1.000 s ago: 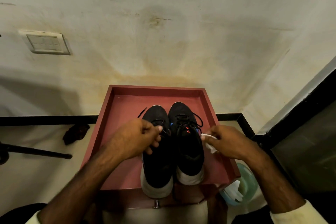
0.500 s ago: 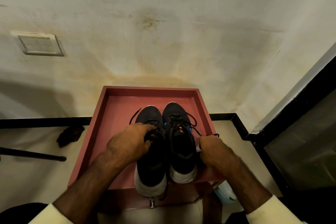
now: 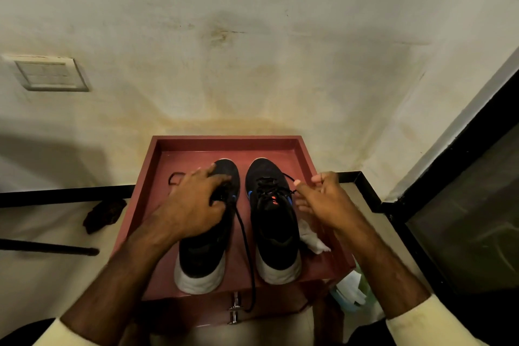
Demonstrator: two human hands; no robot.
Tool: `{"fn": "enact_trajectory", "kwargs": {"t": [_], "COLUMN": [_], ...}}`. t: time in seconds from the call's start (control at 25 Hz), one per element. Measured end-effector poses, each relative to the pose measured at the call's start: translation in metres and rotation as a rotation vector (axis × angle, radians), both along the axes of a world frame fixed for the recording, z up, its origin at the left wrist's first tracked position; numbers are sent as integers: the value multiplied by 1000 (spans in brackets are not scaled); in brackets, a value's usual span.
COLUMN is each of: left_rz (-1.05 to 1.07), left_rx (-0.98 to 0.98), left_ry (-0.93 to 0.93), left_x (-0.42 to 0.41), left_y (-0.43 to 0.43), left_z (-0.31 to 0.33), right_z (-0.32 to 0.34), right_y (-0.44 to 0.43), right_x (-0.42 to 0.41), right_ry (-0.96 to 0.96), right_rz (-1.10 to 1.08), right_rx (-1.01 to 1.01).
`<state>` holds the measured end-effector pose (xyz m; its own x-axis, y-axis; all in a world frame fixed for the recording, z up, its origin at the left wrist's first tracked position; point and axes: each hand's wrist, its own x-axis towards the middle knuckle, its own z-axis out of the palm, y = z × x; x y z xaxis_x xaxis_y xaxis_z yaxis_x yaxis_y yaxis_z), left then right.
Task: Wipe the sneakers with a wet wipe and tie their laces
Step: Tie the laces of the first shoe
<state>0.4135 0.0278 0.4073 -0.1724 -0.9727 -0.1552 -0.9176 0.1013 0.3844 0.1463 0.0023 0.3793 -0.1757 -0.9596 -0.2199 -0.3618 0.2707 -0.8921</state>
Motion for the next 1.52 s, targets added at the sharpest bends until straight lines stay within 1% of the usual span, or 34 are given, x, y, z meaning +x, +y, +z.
{"fn": "enact_trajectory", "kwargs": {"t": [0.04, 0.08, 0.12, 0.16, 0.2, 0.28, 0.32, 0.4, 0.48, 0.56, 0.64, 0.68, 0.72, 0.8, 0.88, 0.96, 1.04, 1.12, 1.24, 1.32, 1.44, 1.52], "left_rz": [27, 48, 57, 56, 69, 100, 109, 166, 266, 341, 432, 467, 488, 520, 555, 562, 530, 500, 487, 530, 700, 751], "left_rx": [-118, -227, -313, -343, -296, -67, 35, 105, 110, 122, 173, 198, 202, 169, 167, 180, 183, 142, 111, 109, 68, 38], "left_ry": [51, 50, 18, 11, 67, 235, 270, 296, 416, 632, 926, 1036, 1094, 1124, 1137, 1179, 1275, 1356, 1420, 1469, 1559, 1578], "left_x": [-11, -24, -36, -48, -57, -70, -74, -79, -75, -68, -60, -57, -53, -42, -33, -29, -28, -24, -22, -22, -15, -9], "left_y": [-1, -5, -9, -15, -22, -36, -41, -50, -57, -62, -62, -60, -58, -54, -49, -43, -40, -40, -38, -36, -40, -40], "left_z": [2, 2, 2, 0, -3, -10, -13, -20, -26, -31, -32, -31, -30, -29, -28, -26, -23, -17, -6, -3, -9, -12], "right_z": [7, 11, 14, 15, 15, 15, 14, 14, 14, 13, 12, 10, 8, 3, -1, -2, -1, 4, 14, 18, 20, 21], "right_y": [0, 0, 0, -1, -1, 0, -1, -2, -4, -7, -8, -9, -10, -12, -12, -12, -12, -13, -13, -13, -13, -13], "right_x": [3, 5, 8, 9, 10, 13, 13, 11, 10, 8, 8, 6, 3, -6, -14, -16, -13, -10, -8, -8, -14, -19], "right_ry": [-114, -192, -251, -300, -343, -413, -450, -515, -551, -564, -547, -510, -461, -388, -372, -382, -406, -437, -474, -452, -392, -361], "right_rz": [-44, -74, -94, -106, -110, -124, -127, -128, -142, -140, -120, -114, -111, -130, -151, -142, -116, -105, -86, -69, -86, -96], "right_rx": [-15, -31, -38, -38, -35, -37, -35, -38, -42, -49, -61, -70, -80, -103, -95, -67, -61, -82, -117, -123, -107, -97]}}
